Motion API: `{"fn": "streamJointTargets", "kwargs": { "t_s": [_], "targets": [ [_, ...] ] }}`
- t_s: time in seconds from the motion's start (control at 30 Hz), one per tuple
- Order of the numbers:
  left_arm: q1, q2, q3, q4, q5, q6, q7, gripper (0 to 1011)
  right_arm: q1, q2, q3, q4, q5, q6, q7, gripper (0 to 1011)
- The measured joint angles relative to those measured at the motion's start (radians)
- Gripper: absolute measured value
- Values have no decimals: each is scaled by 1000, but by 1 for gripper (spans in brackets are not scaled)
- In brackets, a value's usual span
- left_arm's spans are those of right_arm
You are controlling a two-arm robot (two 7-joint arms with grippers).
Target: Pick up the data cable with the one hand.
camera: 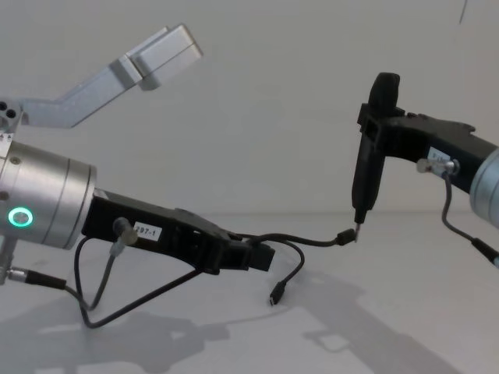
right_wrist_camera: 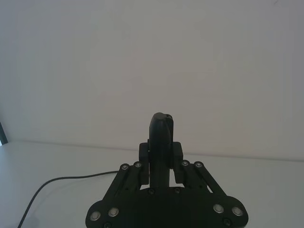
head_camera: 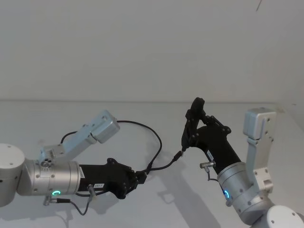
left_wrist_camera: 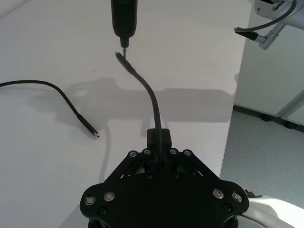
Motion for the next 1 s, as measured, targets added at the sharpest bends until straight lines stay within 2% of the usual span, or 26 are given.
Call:
{"fn": "streamJointTargets", "kwargs": {
  "t_s": [1.0],
  "targets": [
    [0, 0, 0, 0, 0, 0, 0, 34, 22, -25, 17, 44, -48, -26, 2, 279]
  ]
}}
